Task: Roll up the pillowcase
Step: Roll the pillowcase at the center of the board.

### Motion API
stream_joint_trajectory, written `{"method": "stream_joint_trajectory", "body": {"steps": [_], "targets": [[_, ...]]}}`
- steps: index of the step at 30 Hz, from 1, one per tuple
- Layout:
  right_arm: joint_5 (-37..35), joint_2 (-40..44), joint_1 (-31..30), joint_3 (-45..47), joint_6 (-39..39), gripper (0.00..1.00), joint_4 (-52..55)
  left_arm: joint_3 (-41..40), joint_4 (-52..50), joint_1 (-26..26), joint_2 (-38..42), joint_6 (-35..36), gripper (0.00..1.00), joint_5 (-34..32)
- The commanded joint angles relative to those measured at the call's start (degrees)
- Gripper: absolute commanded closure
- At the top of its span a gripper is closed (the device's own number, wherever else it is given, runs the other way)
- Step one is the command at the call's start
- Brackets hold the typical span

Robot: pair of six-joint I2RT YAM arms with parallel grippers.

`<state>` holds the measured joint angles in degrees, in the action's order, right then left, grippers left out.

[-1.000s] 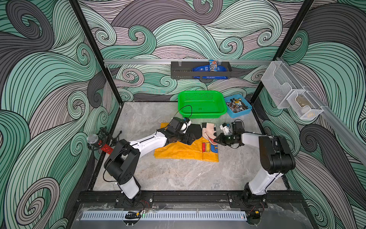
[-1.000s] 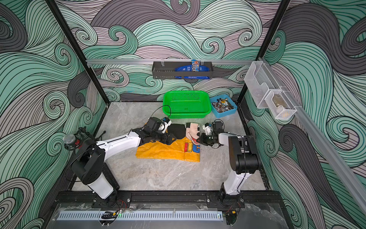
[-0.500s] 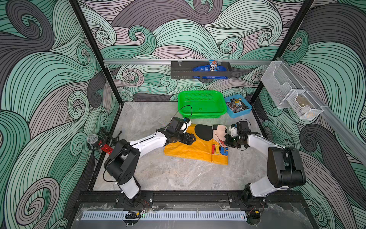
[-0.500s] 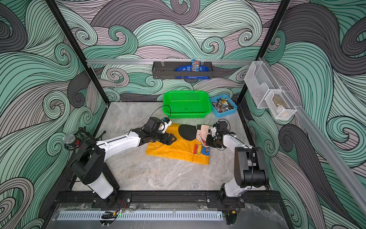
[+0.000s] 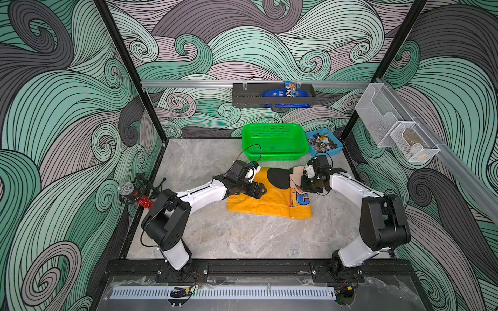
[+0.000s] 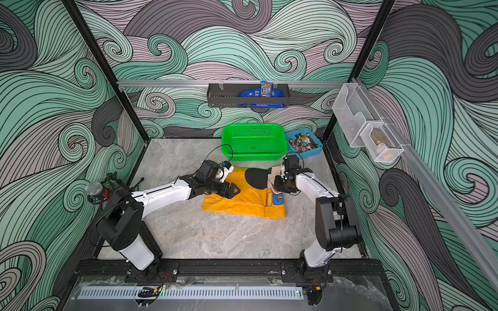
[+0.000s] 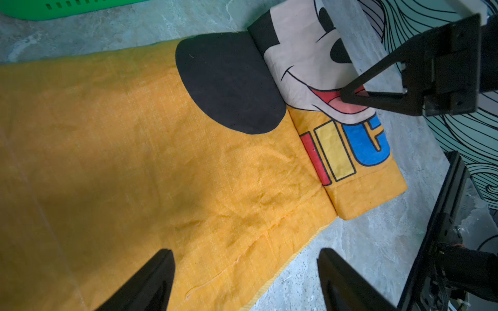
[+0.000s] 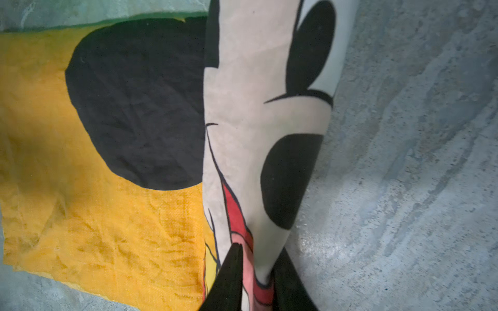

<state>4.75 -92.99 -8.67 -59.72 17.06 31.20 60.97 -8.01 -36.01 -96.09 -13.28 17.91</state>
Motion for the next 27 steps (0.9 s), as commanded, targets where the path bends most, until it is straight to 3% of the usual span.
{"method": "stream_joint_trajectory", "body": {"steps": [1,21,27], "targets": [[0.6,-1.0,-2.1,-2.3,2.2,0.73,1.2,0.1,0.5,0.6,0.2,0.5,0.14,1.4],[4.6,-14.0,-14.4,-16.2,6.7,0.69,0.8,-0.7,0.1,0.6,0.6,0.2,0.14,1.5],[3.6,-11.2,-13.4,-17.6,5.5,0.67,0.9,-1.4,1.2,0.6,0.9,-0.9,0.14,3.8]]}}
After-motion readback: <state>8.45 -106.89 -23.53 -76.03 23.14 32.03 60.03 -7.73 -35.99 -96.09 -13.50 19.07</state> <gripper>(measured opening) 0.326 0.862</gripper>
